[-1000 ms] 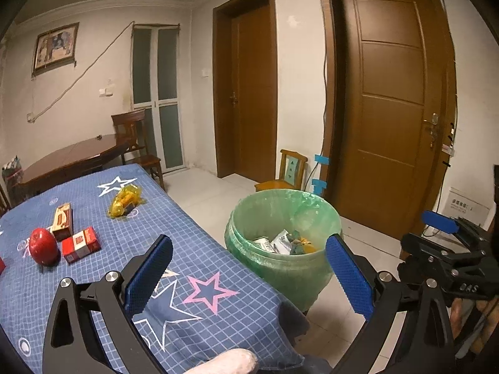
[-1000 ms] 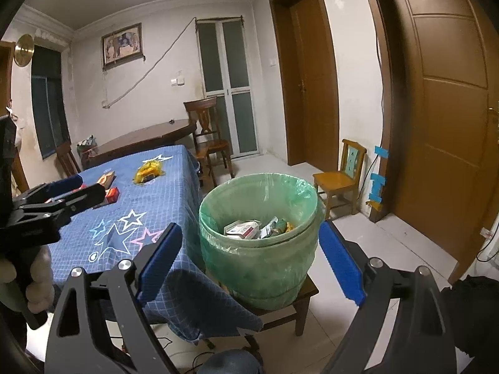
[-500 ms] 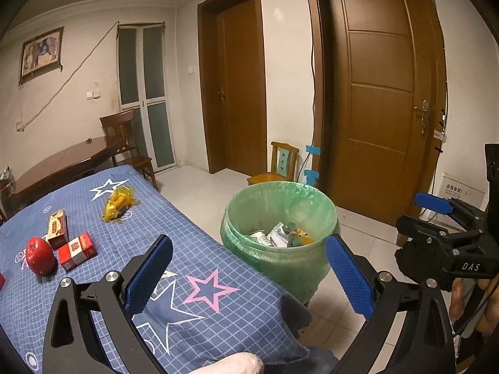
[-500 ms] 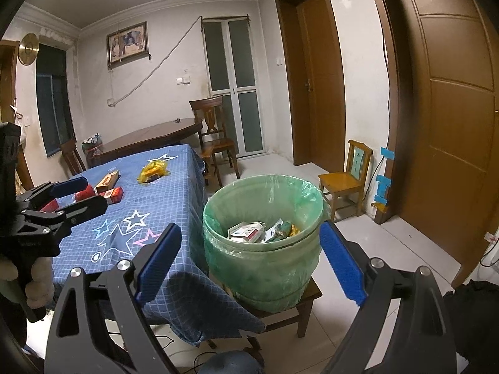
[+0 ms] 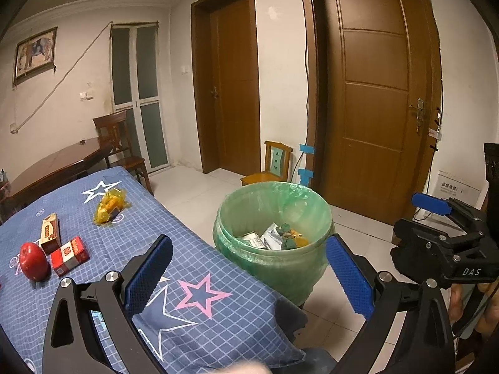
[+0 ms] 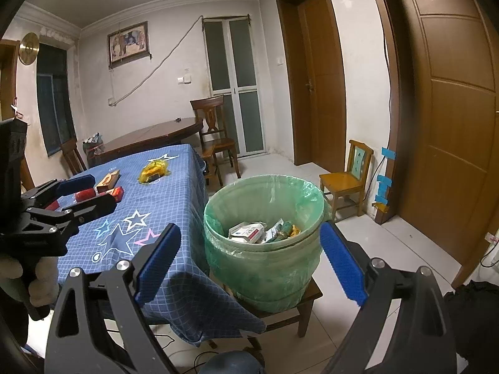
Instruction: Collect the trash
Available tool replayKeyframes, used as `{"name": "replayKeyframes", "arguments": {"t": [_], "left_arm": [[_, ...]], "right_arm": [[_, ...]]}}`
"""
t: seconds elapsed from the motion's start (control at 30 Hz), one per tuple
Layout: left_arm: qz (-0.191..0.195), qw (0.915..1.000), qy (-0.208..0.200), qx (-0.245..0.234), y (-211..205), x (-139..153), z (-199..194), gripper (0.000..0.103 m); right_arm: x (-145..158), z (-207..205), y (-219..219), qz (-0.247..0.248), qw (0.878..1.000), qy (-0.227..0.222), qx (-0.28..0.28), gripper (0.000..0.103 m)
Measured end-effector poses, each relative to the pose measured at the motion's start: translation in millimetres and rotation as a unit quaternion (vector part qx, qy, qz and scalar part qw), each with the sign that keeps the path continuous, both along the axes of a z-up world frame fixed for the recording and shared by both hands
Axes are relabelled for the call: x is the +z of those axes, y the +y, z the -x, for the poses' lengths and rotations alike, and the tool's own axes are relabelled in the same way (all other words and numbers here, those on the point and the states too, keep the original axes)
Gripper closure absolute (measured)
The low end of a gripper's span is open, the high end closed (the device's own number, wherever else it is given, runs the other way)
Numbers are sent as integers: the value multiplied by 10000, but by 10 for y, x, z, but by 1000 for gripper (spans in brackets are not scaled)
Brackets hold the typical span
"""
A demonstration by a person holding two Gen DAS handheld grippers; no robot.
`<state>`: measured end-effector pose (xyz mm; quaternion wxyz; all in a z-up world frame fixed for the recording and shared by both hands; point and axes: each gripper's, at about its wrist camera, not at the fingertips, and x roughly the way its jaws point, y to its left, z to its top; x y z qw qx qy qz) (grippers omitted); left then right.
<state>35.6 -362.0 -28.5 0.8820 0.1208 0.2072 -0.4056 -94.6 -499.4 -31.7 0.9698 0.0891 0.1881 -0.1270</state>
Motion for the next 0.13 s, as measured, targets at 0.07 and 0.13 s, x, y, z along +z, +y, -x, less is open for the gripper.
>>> {"name": "replayKeyframes", "arguments": {"t": [0.07, 0.13], "left_arm": [[-40, 10000, -23, -4, -21, -10, 14, 5], [-43, 10000, 18, 12, -30, -22, 3, 5]], "right_arm": [[-5, 3, -14, -11, 10000, -9, -14, 12], [-7, -3, -11, -12, 10000, -3, -12, 12]]}}
